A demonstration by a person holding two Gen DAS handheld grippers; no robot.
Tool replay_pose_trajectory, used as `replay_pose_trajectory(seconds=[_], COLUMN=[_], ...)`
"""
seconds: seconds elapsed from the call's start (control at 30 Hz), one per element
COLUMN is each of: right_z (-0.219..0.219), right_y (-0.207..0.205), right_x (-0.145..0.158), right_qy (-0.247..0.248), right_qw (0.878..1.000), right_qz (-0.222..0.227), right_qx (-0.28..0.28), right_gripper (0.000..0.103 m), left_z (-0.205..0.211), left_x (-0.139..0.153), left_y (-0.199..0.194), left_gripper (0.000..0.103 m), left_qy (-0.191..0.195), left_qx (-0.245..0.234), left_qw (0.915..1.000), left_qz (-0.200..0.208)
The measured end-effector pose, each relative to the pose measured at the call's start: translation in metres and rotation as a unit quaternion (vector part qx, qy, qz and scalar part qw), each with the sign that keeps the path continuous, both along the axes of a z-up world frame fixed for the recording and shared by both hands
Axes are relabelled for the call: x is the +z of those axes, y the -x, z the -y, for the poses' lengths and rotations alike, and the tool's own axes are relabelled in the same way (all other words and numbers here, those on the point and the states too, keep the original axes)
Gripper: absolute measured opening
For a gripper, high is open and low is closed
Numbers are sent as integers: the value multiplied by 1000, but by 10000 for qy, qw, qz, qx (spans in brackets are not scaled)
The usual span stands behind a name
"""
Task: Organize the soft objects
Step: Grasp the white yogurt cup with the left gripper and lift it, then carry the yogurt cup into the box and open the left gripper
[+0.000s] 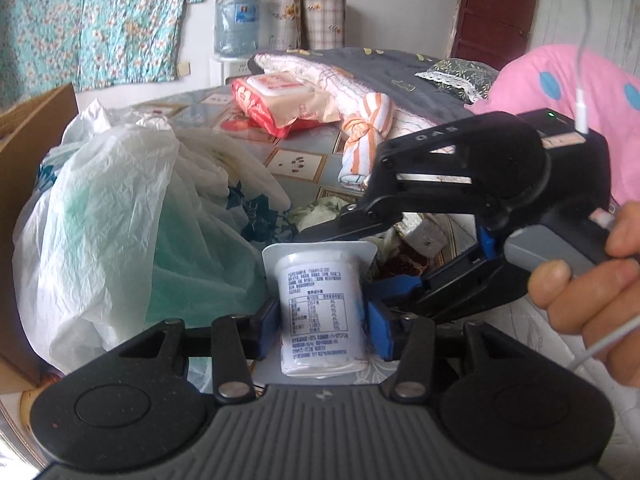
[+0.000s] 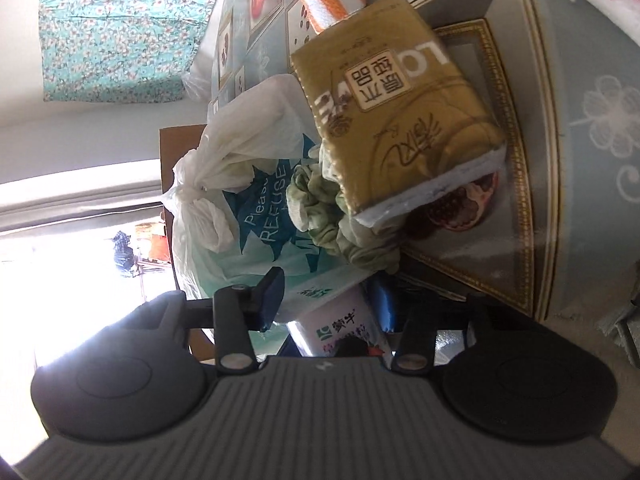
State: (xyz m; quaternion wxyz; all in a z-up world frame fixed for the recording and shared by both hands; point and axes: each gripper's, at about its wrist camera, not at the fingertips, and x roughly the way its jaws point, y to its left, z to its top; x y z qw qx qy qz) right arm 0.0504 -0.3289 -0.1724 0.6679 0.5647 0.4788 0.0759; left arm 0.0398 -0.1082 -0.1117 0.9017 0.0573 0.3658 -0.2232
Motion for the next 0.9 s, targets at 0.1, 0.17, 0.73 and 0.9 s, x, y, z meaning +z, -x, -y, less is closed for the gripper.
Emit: replay_pose_trajectory(seconds=[0.1, 0.17, 0.73, 0.9], right_z=[-3, -1, 7, 6], right_y=[-2, -3, 4, 9], right_x=[8, 14, 25, 41], right_qy=[115, 160, 393, 431], right_qw=[9996, 9987, 9940, 9927], right_qz=[260, 475, 978, 1058], right_qx=[39, 33, 278, 391], right_gripper=[35, 28, 18, 18], left_z=[0, -1, 5, -1], left_x=[2, 5, 4, 13], left_y=[2, 2, -4, -1], left_gripper=[48, 48, 49, 49], left_qy=[-39, -32, -118, 25], left_qx=[3, 15, -11, 40], left_qw=[9999, 9997, 9996, 9998], left_qz=[150, 235, 262, 216])
